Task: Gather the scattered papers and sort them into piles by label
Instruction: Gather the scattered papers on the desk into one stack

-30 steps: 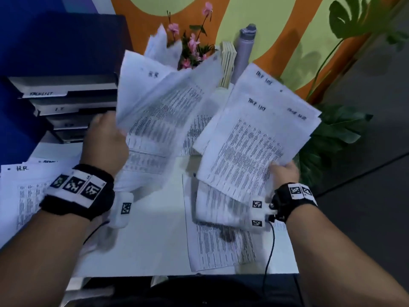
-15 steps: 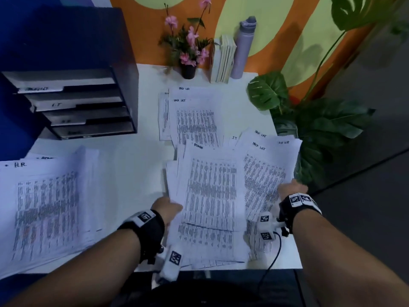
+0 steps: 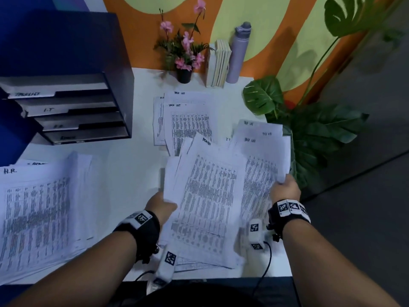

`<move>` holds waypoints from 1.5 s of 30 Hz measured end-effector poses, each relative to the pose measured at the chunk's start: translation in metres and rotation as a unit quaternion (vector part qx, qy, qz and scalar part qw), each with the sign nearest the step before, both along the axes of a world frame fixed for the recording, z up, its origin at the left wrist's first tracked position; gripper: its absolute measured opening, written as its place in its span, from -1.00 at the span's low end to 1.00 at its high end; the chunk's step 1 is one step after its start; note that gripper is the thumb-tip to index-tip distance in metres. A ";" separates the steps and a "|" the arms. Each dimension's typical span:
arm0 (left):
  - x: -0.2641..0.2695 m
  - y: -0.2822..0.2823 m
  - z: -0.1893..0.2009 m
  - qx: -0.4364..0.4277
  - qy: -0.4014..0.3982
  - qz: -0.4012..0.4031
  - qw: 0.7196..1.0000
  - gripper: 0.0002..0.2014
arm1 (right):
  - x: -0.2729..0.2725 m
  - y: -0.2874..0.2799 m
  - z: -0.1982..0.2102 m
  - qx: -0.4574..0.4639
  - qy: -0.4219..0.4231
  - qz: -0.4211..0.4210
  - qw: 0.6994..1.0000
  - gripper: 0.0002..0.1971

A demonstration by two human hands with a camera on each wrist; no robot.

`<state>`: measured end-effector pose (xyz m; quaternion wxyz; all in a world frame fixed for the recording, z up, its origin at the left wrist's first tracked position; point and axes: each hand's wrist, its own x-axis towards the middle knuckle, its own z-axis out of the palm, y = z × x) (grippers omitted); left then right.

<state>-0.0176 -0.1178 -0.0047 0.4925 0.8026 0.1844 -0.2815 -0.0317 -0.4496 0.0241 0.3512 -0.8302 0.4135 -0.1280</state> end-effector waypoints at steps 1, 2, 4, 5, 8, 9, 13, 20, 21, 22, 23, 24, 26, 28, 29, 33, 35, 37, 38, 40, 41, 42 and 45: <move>0.003 0.009 -0.002 0.011 -0.006 -0.002 1.000 -0.63 | 0.003 0.001 0.008 -0.021 -0.041 0.003 0.999 -0.80; 0.005 0.020 0.000 0.019 -0.003 -0.001 1.000 -0.60 | 0.007 0.003 0.016 -0.032 -0.084 0.010 0.996 -0.84; 0.009 0.040 0.001 0.015 0.000 0.024 1.000 -0.49 | 0.018 0.006 0.034 -0.019 -0.171 0.025 0.985 -0.88; 0.012 0.053 -0.004 0.012 0.001 0.038 0.999 -0.46 | 0.023 0.010 0.046 -0.002 -0.212 0.029 0.977 -0.82; 0.020 0.091 -0.020 0.003 0.007 0.098 0.995 -0.32 | 0.033 0.037 0.095 0.071 -0.341 0.079 0.934 -0.68; 0.021 0.101 -0.025 0.009 0.012 0.107 0.994 -0.21 | 0.036 0.049 0.111 0.112 -0.386 0.094 0.911 -0.71; 0.022 0.117 -0.029 0.015 0.040 0.116 0.992 -0.29 | 0.052 0.087 0.144 0.314 -0.412 0.139 0.844 -0.74; 0.013 0.103 -0.004 -0.193 0.066 0.231 0.951 0.03 | 0.053 0.139 0.063 0.215 -0.098 0.217 0.947 -0.43; 0.011 0.099 0.002 -0.210 0.067 0.234 0.947 0.00 | 0.048 0.146 0.048 0.233 -0.068 0.230 0.942 -0.38; 0.010 0.094 0.006 -0.201 0.055 0.237 0.949 -0.04 | 0.042 0.153 0.034 0.240 -0.031 0.252 0.937 -0.34; 0.006 0.091 0.009 -0.184 0.041 0.224 0.956 -0.06 | 0.037 0.161 0.020 0.236 0.010 0.278 0.931 -0.32; 0.004 0.089 0.006 -0.145 0.020 0.188 0.971 -0.09 | 0.032 0.166 0.007 0.216 0.055 0.304 0.926 -0.33; -0.001 0.089 0.008 -0.048 -0.032 0.113 0.992 -0.40 | 0.026 0.173 -0.011 0.169 0.121 0.340 0.917 -0.39; -0.005 0.093 0.007 -0.001 -0.063 0.093 0.994 -0.56 | 0.025 0.168 -0.023 0.141 0.148 0.340 0.918 -0.45; -0.008 0.096 0.010 -0.008 -0.074 0.089 0.993 -0.52 | 0.029 0.160 -0.029 0.121 0.159 0.341 0.919 -0.53; -0.021 0.112 0.025 -0.096 -0.122 0.104 0.982 -0.35 | 0.033 0.137 -0.020 0.251 0.146 0.337 0.895 -0.18; -0.023 0.108 0.044 -0.128 -0.173 0.108 0.971 -0.47 | 0.033 0.137 -0.003 0.437 0.032 0.305 0.846 0.04; -0.018 0.100 0.070 -0.155 -0.229 0.101 0.956 -0.55 | 0.039 0.144 0.021 0.495 -0.078 0.272 0.821 -0.05; -0.013 0.094 0.084 -0.171 -0.256 0.097 0.946 -0.54 | 0.043 0.151 0.039 0.491 -0.127 0.263 0.821 -0.25; -0.001 0.089 0.103 -0.172 -0.300 0.093 0.934 -0.54 | 0.052 0.164 0.074 0.440 -0.205 0.245 0.839 -0.73; 0.006 0.088 0.108 -0.164 -0.322 0.092 0.928 -0.55 | 0.056 0.168 0.090 0.409 -0.240 0.246 0.846 -0.78; 0.011 0.087 0.117 -0.157 -0.337 0.094 0.923 -0.57 | 0.058 0.172 0.103 0.389 -0.276 0.246 0.844 -0.75; 0.020 0.090 0.132 -0.138 -0.356 0.057 0.923 -0.46 | 0.054 0.179 0.123 0.355 -0.332 0.267 0.832 -0.70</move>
